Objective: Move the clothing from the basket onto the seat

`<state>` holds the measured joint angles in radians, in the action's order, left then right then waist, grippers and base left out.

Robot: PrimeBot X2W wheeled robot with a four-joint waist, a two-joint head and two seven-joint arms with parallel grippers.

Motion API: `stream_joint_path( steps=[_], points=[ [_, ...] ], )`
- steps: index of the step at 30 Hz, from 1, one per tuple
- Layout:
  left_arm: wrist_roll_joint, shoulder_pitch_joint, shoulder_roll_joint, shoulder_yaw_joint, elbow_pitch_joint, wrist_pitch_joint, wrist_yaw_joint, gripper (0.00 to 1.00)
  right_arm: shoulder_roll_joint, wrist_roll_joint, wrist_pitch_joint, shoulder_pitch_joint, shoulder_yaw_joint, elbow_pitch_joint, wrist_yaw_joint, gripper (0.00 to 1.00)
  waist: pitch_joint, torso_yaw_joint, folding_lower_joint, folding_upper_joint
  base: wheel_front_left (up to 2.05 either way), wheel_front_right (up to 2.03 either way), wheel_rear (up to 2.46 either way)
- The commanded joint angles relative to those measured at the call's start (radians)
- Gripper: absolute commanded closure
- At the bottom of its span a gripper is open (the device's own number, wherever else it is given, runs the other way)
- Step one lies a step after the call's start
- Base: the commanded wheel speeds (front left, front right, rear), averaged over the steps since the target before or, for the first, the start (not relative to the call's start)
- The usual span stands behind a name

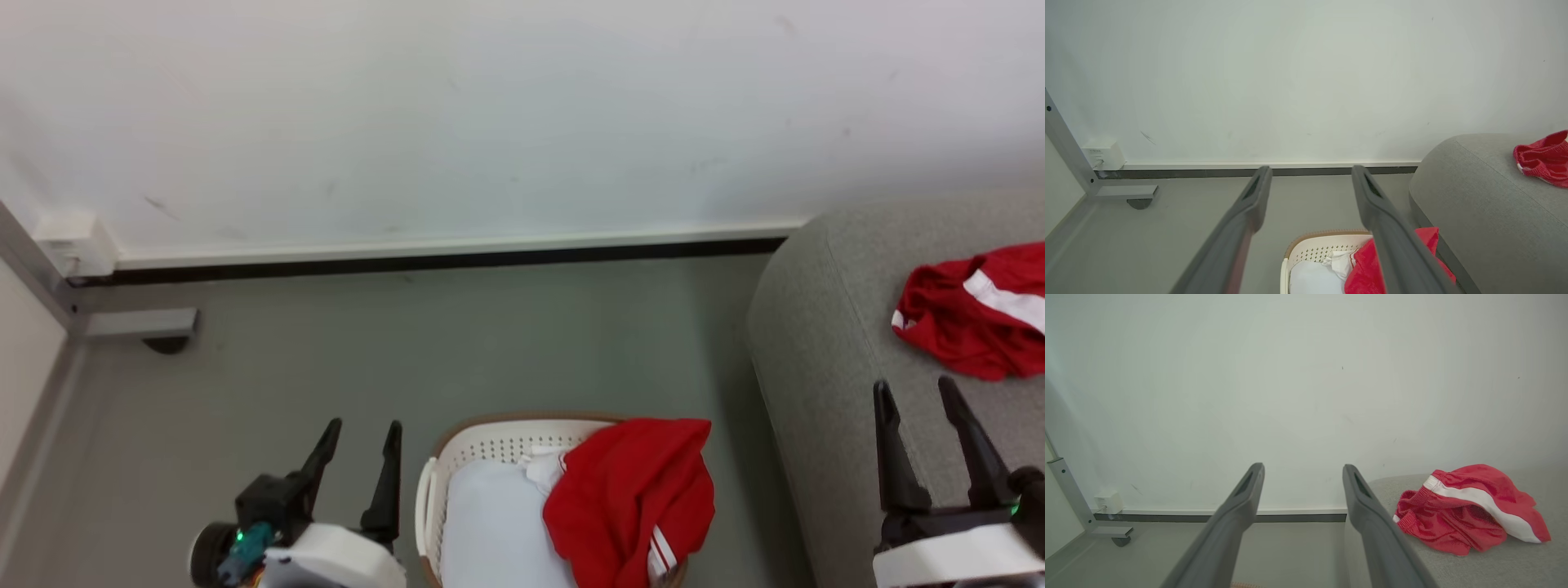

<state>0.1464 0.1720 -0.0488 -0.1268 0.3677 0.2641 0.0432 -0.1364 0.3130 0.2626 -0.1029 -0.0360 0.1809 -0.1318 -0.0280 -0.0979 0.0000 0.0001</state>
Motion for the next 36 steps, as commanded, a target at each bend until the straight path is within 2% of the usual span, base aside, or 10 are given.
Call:
stream_joint_path(
  steps=[1,11,14,25,36],
  points=[
    [0.001,0.040,-0.004,-0.008,0.021,0.000,0.008,0.00,-0.008,0.010,0.003,-0.036,0.007,-0.013,0.002,0.00,-0.056,-0.032,0.0000,-0.0001,0.00,0.00,0.00],
    [-0.059,0.221,-0.010,-0.057,0.084,0.000,0.047,0.00,0.021,0.005,0.002,-0.167,0.035,-0.066,0.002,0.00,-0.264,-0.118,0.0000,-0.0001,0.00,0.00,0.00],
    [-0.030,0.281,-0.010,-0.076,0.139,0.000,0.065,0.00,0.029,0.000,0.002,-0.211,0.047,-0.084,0.002,0.00,-0.335,-0.144,0.0000,-0.0001,0.00,0.00,0.00],
    [-0.048,0.523,-0.026,-0.244,0.400,-0.018,0.088,0.00,0.068,-0.003,0.002,-0.343,0.091,-0.161,0.002,0.00,-0.528,-0.233,0.0000,-0.0001,0.00,0.00,0.00],
    [0.046,0.710,-0.043,-0.438,0.605,-0.062,0.088,0.00,0.085,0.021,0.001,-0.425,0.110,-0.241,0.002,0.00,-0.665,-0.326,0.0000,-0.0001,0.00,0.00,0.00]
  ],
)
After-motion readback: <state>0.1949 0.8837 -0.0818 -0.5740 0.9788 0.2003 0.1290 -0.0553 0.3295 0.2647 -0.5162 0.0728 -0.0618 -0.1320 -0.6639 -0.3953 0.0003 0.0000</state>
